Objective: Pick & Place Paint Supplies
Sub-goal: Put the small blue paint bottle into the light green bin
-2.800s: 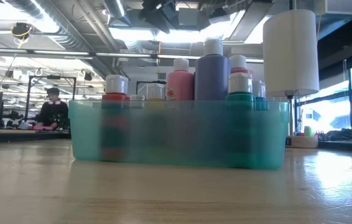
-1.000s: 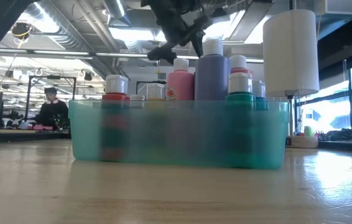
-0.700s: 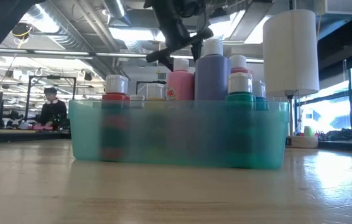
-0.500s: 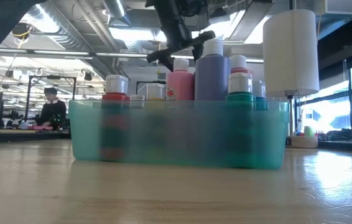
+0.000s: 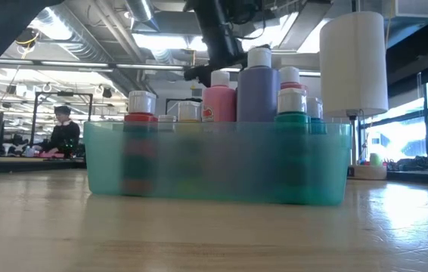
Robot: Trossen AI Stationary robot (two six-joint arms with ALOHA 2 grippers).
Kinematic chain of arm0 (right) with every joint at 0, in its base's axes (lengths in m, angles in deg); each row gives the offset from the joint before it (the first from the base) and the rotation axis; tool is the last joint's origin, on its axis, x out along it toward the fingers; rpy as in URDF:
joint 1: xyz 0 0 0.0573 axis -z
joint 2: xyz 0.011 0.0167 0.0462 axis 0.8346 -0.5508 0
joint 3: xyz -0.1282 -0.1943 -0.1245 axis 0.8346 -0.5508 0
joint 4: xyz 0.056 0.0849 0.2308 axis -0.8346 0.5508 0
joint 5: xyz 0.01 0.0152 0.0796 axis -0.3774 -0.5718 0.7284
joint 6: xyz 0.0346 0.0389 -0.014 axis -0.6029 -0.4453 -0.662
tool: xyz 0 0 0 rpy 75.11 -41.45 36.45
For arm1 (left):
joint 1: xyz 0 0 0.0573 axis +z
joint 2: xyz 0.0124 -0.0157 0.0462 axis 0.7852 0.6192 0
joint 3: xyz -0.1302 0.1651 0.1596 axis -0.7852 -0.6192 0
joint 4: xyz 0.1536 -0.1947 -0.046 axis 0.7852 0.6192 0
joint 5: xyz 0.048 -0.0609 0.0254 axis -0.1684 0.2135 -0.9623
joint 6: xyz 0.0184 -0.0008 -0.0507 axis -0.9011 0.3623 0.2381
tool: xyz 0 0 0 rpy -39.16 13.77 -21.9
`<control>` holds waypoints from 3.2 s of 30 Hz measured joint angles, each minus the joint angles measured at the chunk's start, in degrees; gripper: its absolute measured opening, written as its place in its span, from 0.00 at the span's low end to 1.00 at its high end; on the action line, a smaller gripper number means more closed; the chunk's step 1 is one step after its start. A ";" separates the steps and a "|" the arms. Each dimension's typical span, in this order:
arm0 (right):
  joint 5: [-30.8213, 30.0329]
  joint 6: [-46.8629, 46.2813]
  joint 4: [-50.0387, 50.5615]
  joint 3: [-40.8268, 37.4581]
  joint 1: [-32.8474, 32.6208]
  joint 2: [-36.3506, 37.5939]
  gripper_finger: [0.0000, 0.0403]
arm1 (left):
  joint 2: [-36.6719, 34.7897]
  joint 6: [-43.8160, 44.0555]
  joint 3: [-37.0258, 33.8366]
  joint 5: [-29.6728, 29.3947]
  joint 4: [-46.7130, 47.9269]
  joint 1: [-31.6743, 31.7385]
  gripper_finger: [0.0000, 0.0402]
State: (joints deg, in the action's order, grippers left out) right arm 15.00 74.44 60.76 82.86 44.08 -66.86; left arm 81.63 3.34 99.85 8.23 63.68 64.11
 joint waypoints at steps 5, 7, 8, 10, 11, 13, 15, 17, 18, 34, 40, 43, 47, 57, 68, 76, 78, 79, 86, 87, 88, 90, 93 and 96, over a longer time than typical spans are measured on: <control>0.00 0.11 0.21 0.00 0.00 0.00 0.44 | 0.81 7.62 0.02 2.76 0.21 -0.33 0.64; 0.00 0.11 0.29 0.00 0.01 0.00 0.44 | 1.23 9.37 0.00 3.93 0.70 -0.11 0.64; 0.00 0.10 0.47 0.00 0.00 0.00 0.44 | 1.30 9.49 -0.03 4.30 0.74 0.04 0.64; 0.00 0.06 0.92 0.00 0.00 0.00 0.44 | 1.66 9.69 0.02 4.82 0.19 0.17 0.64; 0.00 -0.13 1.04 0.00 0.01 0.00 0.44 | 1.87 9.99 0.02 5.35 0.24 0.30 0.64; 0.01 -0.54 1.24 0.00 0.00 0.01 0.44 | 2.27 10.27 -0.05 6.08 0.77 0.59 0.64; 0.00 -0.75 1.87 0.00 0.00 0.00 0.44 | 2.65 10.54 -0.03 6.25 0.28 0.56 0.64; 0.00 -0.75 2.53 0.00 0.00 0.01 0.44 | 2.99 10.64 -0.03 6.82 0.93 0.64 0.64; 0.00 -0.76 2.55 0.00 0.00 0.00 0.44 | 3.34 10.64 -0.01 6.85 0.46 0.65 0.64; 0.00 -0.94 3.68 0.00 0.01 0.00 0.44 | 4.81 10.53 0.00 10.07 0.47 1.76 0.64; 0.00 -0.74 3.78 0.00 0.00 0.00 0.44 | 4.81 10.95 0.00 8.57 0.51 1.74 0.64; 0.01 0.78 4.66 0.00 0.00 0.02 0.44 | 4.81 10.60 0.00 8.33 0.51 1.69 0.64; 0.00 1.25 5.08 0.00 0.00 0.02 0.44 | 4.81 11.80 0.00 8.42 0.53 1.30 0.64; 0.02 1.42 7.02 0.00 0.00 0.01 0.44 | 5.03 13.66 0.00 7.45 0.91 0.76 0.64; 0.02 1.42 8.54 0.00 0.02 0.00 0.44 | 5.05 15.03 0.00 6.20 0.88 0.86 0.64; 0.04 1.42 8.71 0.00 0.00 0.00 0.44 | 6.29 15.16 0.00 7.53 1.01 0.87 0.64; 0.04 1.42 8.73 0.00 0.00 0.00 0.44 | 6.81 15.16 0.00 8.25 0.66 0.87 0.64; 0.04 1.44 8.75 0.00 0.02 0.00 0.44 | 7.02 15.12 0.00 8.38 0.65 0.87 0.64; 0.04 1.45 8.73 0.00 0.00 0.00 0.44 | 7.06 15.01 -0.05 8.01 0.34 1.47 0.64; 0.04 1.44 8.73 0.00 0.00 0.01 0.44 | 7.06 15.01 -0.05 8.19 0.32 1.72 0.64; 0.04 1.44 8.73 0.00 0.01 0.01 0.44 | 7.06 14.99 -0.05 8.40 0.32 1.89 0.64; 0.04 1.45 8.73 0.00 0.00 0.02 0.44 | 7.54 14.98 -0.03 8.98 0.28 2.14 0.64; 0.04 1.44 8.73 0.00 0.00 0.00 0.44 | 7.91 14.11 -0.05 10.42 0.54 2.12 0.64; 0.04 1.26 8.73 0.00 0.00 0.00 0.44 | 7.76 14.08 -0.05 10.41 0.24 2.03 0.64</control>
State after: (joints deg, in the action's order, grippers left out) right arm 15.04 75.70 69.48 82.85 44.09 -66.85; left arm 89.39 17.41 99.80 18.64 63.92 66.13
